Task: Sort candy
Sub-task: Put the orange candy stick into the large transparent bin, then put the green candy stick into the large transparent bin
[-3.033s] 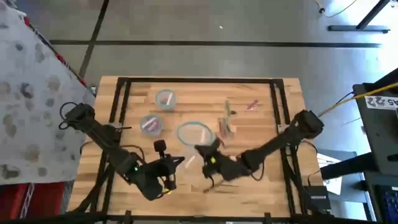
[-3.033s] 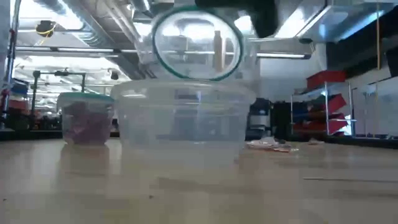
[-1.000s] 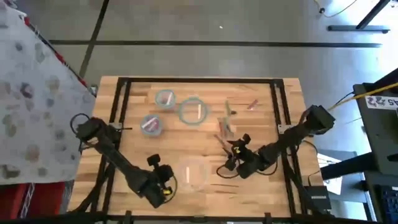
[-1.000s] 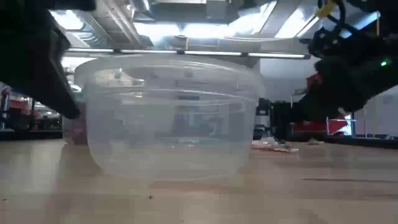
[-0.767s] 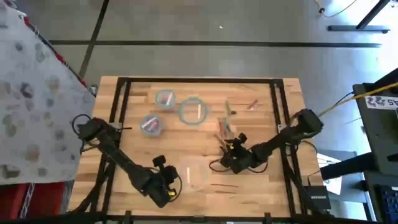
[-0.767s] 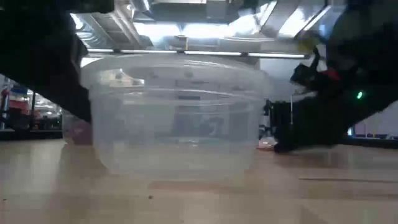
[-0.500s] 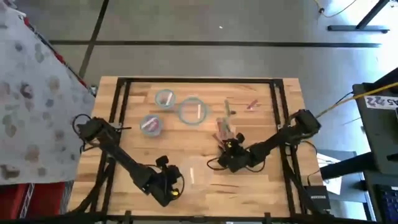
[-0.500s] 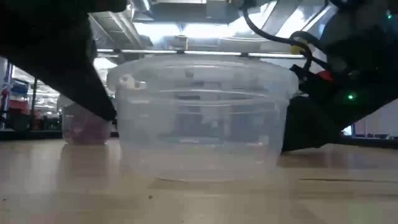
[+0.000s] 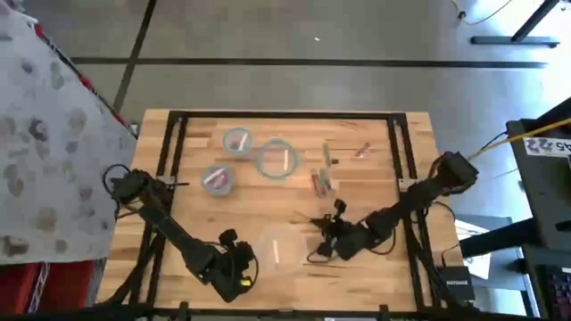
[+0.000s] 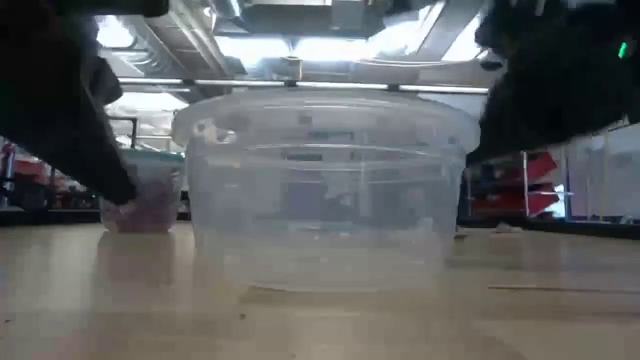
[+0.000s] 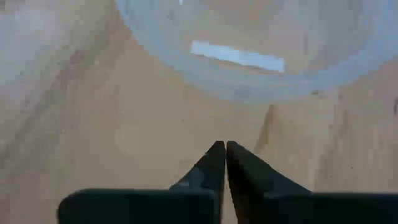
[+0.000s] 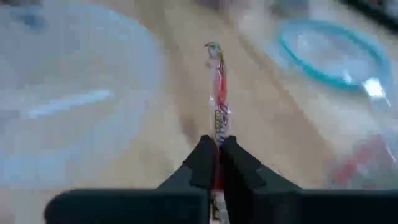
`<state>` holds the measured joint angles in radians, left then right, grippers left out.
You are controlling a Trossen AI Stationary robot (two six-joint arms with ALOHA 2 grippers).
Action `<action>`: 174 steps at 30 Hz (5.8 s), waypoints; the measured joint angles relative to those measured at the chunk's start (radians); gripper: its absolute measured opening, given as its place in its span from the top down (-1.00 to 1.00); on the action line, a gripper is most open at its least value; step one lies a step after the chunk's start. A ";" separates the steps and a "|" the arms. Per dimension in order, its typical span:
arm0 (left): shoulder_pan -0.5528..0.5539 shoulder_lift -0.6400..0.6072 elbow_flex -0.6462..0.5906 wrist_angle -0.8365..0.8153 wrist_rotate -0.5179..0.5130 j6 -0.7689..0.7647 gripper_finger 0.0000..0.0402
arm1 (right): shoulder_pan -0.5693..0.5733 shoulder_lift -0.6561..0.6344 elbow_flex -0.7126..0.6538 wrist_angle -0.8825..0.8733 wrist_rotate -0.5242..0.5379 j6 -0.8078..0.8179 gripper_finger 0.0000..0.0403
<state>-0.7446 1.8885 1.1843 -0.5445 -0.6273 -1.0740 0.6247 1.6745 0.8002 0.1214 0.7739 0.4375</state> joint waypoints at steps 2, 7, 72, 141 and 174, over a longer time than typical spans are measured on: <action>0.003 0.000 0.000 0.001 0.000 0.000 1.00 | 0.011 0.001 0.060 0.012 -0.041 -0.082 0.99; 0.003 0.000 0.000 0.003 -0.001 0.000 1.00 | -0.012 0.023 0.147 0.009 -0.148 -0.133 0.96; 0.005 -0.001 0.000 0.017 -0.005 0.006 1.00 | -0.195 0.137 -0.012 -0.315 -0.079 0.206 0.95; 0.001 -0.001 0.000 0.002 -0.005 0.031 1.00 | -0.022 -0.104 0.007 -0.197 -0.051 -0.068 1.00; 0.001 -0.001 0.000 0.004 -0.005 0.026 1.00 | -0.042 0.004 0.222 -0.133 -0.369 -0.289 0.04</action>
<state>-0.7437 1.8874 1.1839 -0.5407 -0.6323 -1.0480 0.5831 1.6789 1.0222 -0.0120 0.4052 0.1488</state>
